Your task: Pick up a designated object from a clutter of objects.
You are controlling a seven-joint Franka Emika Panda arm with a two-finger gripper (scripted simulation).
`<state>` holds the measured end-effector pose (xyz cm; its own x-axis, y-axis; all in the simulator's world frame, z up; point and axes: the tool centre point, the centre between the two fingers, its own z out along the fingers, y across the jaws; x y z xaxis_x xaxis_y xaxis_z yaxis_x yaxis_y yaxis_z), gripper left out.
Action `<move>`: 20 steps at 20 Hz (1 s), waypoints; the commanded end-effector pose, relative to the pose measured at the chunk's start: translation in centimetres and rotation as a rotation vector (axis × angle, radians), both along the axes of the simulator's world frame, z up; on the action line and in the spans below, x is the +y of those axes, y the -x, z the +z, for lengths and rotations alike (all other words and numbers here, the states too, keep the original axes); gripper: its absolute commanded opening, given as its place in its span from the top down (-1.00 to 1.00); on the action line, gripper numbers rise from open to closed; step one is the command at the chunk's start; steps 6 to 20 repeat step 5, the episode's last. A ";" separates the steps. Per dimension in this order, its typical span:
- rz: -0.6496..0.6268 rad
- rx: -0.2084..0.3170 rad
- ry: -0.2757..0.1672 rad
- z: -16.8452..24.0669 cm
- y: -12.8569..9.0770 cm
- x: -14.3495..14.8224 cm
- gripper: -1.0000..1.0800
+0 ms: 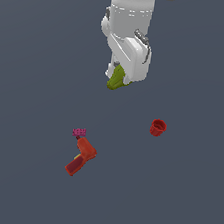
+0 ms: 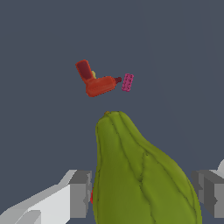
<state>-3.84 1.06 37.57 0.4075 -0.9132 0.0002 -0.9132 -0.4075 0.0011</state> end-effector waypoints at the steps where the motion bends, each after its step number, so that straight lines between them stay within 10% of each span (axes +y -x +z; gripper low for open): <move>1: 0.001 -0.001 0.000 0.8 -0.1 -0.1 1.00; 20: 0.001 -0.001 -0.001 1.1 -0.2 -0.1 1.00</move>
